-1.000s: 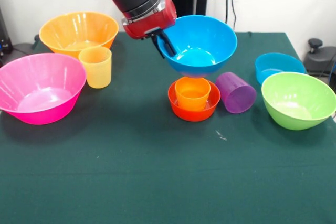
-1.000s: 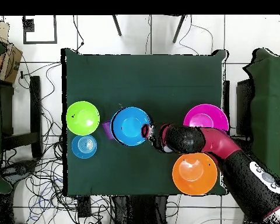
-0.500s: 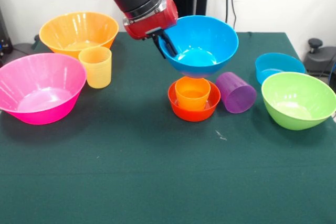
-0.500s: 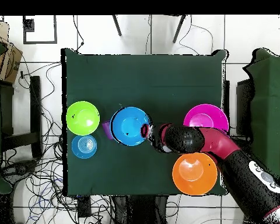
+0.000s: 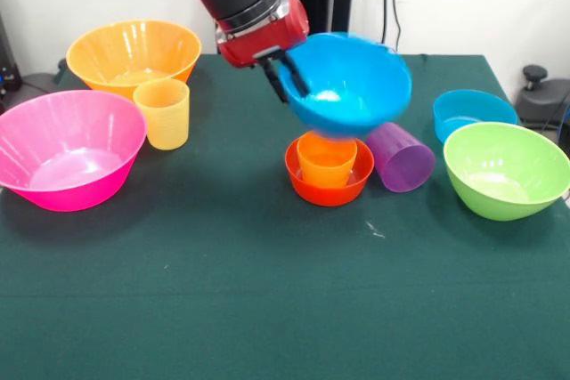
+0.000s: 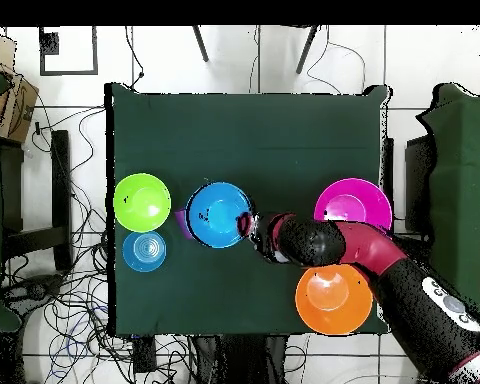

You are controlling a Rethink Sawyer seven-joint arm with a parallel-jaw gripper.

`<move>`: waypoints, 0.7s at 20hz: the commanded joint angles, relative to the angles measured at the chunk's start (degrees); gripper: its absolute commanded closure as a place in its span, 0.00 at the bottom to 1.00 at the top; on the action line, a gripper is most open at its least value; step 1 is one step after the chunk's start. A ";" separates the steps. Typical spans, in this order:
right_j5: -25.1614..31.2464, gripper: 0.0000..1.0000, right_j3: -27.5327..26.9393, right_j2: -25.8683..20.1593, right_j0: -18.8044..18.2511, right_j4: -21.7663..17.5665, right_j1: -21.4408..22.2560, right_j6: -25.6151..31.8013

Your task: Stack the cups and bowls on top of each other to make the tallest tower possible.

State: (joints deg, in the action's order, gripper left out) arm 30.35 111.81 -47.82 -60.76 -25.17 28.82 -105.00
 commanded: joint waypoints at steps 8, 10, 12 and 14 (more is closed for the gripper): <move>-2.93 0.00 2.65 2.52 4.80 -2.87 0.60 -1.55; -2.52 0.00 2.19 2.64 5.32 -2.62 0.93 -1.60; -3.39 0.00 3.05 2.74 5.17 -2.83 1.07 -1.91; -3.26 0.00 2.93 2.86 5.27 -2.83 1.02 -1.73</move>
State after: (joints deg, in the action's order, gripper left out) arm 30.25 112.85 -47.44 -58.34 -25.17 29.26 -105.00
